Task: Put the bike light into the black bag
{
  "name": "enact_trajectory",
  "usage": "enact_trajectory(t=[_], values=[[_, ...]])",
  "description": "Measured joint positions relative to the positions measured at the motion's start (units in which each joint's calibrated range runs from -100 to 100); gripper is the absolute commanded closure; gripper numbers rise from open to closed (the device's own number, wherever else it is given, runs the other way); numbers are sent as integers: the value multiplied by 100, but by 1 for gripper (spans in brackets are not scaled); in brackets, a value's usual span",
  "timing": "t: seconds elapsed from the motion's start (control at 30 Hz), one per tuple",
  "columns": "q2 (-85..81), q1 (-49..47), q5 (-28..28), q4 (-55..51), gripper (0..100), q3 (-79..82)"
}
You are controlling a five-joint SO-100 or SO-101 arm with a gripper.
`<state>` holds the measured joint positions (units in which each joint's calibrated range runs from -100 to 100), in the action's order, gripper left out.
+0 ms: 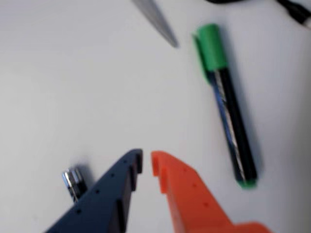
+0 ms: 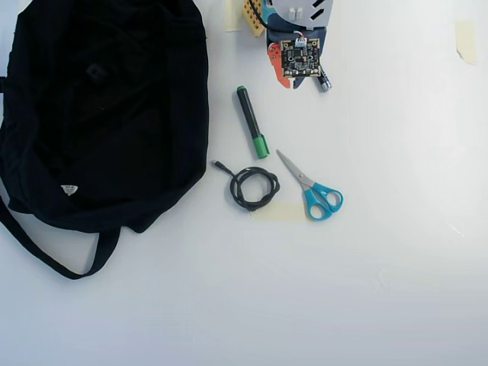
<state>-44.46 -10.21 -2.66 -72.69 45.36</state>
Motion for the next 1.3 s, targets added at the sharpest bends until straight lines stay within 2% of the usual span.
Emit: enact_trajectory(t=[0.23,0.6,0.83,1.3], values=[[-1669,81,10,1176,97,2767],[-4292,331,15,1305,98,5189],[-5264,360,10,378,98,5291],[-5380,323,15,301,98,5283]])
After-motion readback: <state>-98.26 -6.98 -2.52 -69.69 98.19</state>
